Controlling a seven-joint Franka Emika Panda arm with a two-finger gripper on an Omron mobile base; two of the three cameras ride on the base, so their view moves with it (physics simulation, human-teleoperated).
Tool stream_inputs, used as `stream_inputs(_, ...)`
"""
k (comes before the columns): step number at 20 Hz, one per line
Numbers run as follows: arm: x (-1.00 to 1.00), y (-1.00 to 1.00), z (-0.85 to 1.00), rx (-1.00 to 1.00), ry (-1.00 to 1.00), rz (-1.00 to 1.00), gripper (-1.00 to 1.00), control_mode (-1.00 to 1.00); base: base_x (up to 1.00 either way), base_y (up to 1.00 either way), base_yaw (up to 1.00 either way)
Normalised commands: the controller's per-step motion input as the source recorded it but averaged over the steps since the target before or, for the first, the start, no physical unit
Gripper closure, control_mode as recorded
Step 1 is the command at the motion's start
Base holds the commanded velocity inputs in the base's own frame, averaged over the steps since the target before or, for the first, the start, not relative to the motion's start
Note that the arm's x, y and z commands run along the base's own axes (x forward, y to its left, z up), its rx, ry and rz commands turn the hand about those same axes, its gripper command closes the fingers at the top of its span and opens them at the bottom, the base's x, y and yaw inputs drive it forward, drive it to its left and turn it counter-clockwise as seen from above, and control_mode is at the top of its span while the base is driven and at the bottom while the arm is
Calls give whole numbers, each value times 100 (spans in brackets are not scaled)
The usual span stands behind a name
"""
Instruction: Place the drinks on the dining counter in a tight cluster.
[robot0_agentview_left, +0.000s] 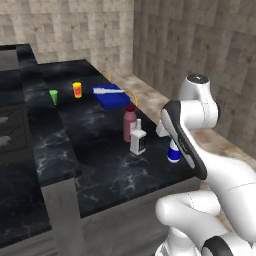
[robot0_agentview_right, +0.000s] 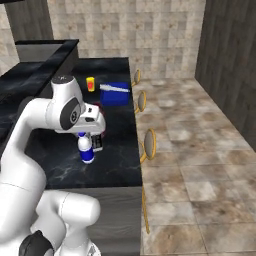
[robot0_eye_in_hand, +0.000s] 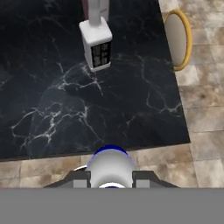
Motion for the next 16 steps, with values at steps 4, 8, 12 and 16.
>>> stream_inputs(4,57,1,-35,0,-6,-1,100,-100,0,0,0)
stream_inputs(8,37,3,-52,0,-9,-3,100,-100,0,0,0)
stream_inputs(12,32,3,-45,0,-5,-1,100,-100,0,0,0)
stream_inputs(16,9,5,-30,0,-1,0,100,-100,0,0,0)
